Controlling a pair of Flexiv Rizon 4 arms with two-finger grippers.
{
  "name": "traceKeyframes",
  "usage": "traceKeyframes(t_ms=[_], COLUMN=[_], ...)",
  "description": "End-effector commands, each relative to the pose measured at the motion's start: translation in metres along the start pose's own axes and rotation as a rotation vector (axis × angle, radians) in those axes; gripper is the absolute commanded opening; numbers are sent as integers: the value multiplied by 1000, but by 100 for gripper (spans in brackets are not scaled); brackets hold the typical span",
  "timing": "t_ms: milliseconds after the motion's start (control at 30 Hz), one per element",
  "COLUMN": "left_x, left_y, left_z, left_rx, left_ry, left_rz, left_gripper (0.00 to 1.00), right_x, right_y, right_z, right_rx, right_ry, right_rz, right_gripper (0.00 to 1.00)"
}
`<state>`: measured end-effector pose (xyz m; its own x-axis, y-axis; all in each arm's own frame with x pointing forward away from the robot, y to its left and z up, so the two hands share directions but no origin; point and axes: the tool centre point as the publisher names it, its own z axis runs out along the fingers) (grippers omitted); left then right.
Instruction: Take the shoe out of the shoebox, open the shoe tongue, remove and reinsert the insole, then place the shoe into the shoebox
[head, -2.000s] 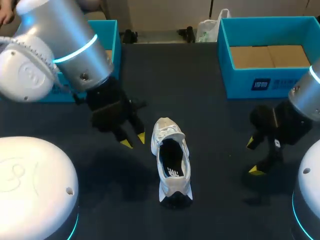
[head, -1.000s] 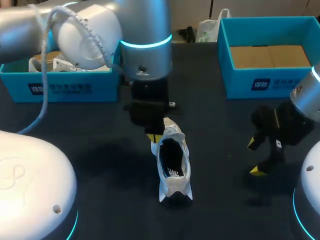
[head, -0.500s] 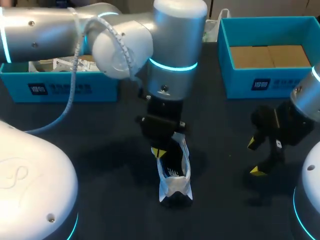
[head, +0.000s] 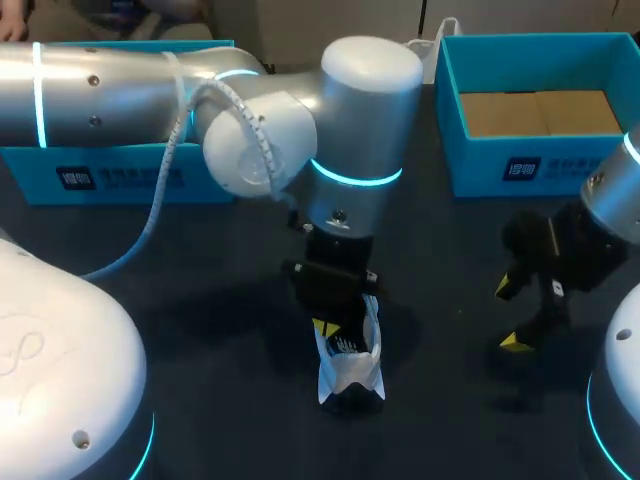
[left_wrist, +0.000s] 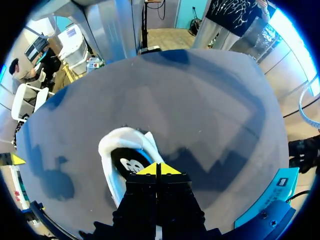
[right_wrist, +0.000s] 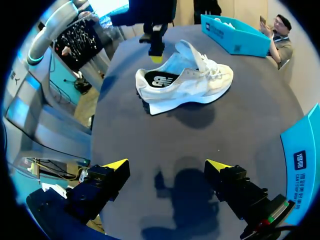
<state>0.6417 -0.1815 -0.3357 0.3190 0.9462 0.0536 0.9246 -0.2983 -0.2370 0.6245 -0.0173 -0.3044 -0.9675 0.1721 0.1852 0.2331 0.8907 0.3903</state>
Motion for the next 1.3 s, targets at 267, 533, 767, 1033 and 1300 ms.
traceKeyframes(t_ms=[267,533,767,1033,1300], left_x=[-11,-9,-11,-9,1], left_y=[13,20,23,22,29], left_z=[16,31,46,37,39], left_rx=[-52,-29,-3,-25,-67], left_ry=[10,20,7,-27,-19], left_rz=[-43,-65,-78,-84,-118], left_gripper=[0,0,0,0,0], right_x=[1,1,1,1,1], right_y=[0,0,0,0,0], right_z=[0,0,0,0,0], right_rx=[1,1,1,1,1], right_ry=[-3,-3,-3,-3,-3], right_rz=[1,1,1,1,1], right_gripper=[100,100,100,100,100])
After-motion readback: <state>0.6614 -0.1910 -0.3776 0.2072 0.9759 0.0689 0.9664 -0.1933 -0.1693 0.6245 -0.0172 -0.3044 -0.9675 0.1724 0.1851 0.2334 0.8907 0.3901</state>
